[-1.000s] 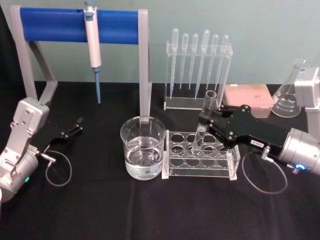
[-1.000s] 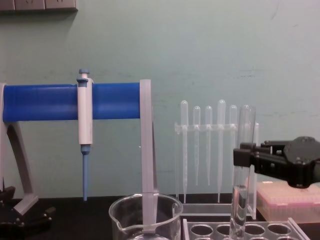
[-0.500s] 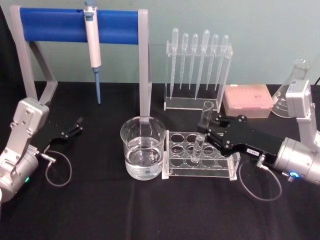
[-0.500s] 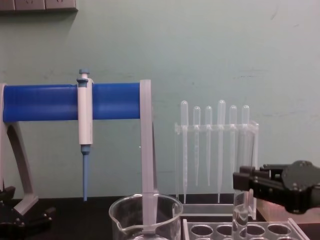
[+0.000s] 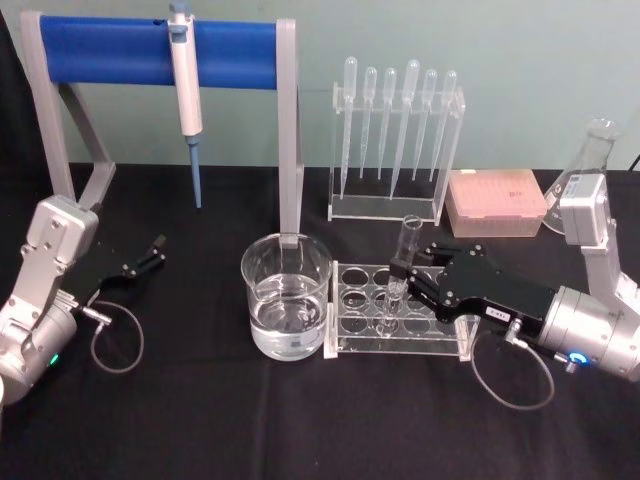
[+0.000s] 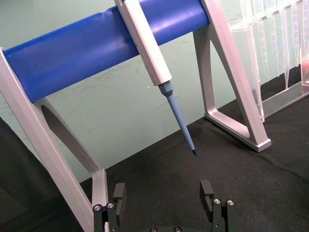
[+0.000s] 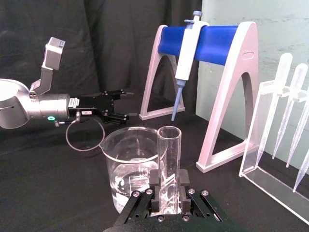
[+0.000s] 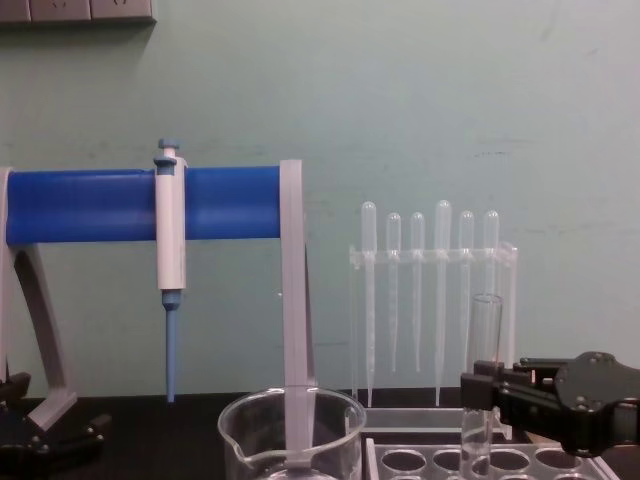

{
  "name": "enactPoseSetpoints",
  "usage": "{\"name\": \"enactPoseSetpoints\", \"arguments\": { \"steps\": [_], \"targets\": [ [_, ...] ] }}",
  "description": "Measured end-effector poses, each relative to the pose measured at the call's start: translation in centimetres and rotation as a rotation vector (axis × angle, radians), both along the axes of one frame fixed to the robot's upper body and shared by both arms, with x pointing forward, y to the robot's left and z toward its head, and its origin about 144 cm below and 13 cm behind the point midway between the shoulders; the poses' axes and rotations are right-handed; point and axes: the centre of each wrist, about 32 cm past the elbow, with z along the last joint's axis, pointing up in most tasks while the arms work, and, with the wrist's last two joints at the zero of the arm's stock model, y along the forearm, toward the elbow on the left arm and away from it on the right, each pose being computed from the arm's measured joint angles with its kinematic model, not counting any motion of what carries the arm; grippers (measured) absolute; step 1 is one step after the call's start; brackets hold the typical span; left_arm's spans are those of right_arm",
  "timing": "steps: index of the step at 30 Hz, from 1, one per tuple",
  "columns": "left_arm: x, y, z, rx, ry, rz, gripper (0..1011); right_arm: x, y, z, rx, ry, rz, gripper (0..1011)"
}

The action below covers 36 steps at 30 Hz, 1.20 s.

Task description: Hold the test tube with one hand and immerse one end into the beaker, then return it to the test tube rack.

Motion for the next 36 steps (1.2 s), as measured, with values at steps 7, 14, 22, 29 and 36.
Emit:
{"name": "enactPoseSetpoints", "arguments": {
  "steps": [7, 14, 22, 29, 36],
  "targets": [
    [0.0, 0.0, 0.0, 0.0, 0.0, 0.0, 1000, 0.0, 0.0, 0.1, -0.001, -0.002, 0.0, 231],
    [0.0, 0.0, 0.0, 0.0, 0.0, 0.0, 1000, 0.0, 0.0, 0.1, -0.002, -0.004, 0.001, 380],
    [0.0, 0.0, 0.0, 0.0, 0.0, 0.0, 1000, -0.1, 0.0, 0.3, -0.002, -0.009, -0.001, 658],
    [0.0, 0.0, 0.0, 0.0, 0.0, 0.0, 1000, -1.5, 0.3, 3.4, 0.045, -0.142, -0.036, 849],
    [0.0, 0.0, 0.0, 0.0, 0.0, 0.0, 1000, -3.2, 0.2, 4.8, 0.089, -0.232, -0.123, 1002]
  ]
}}
